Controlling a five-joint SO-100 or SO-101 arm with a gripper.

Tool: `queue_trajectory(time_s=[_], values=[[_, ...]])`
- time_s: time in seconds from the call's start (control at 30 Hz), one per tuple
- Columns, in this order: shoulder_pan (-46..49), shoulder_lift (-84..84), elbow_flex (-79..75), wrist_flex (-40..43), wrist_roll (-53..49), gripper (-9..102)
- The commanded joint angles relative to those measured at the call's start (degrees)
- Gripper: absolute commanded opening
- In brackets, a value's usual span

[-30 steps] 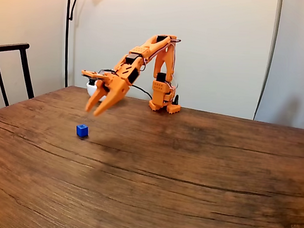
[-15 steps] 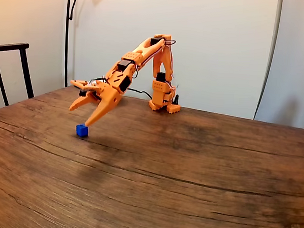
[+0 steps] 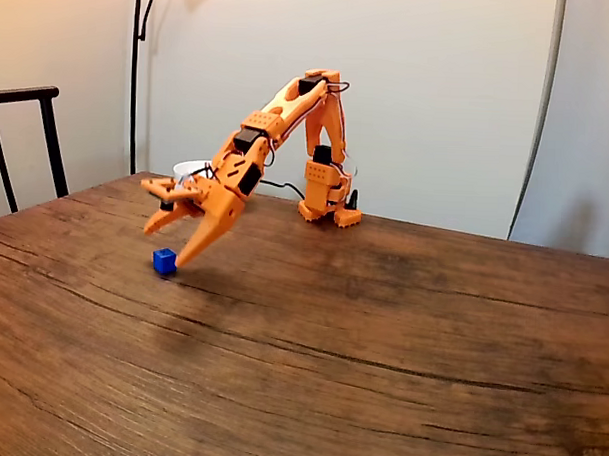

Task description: Grasp the cube and drop it in the bowl

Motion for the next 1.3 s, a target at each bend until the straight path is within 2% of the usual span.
queue_trajectory(time_s=[0.0, 0.13, 0.3, 0.7, 1.27], values=[[-0.44, -0.62, -2.72, -1.93, -0.35, 47], [-0.53, -2.2, -2.11, -6.77, -0.35, 47], [-0.44, -3.43, -1.93, -6.94, -0.44, 47], [-0.26, -3.6, 0.0, -6.77, -0.44, 22], [-0.18, -3.6, 3.25, -6.94, -0.44, 14]])
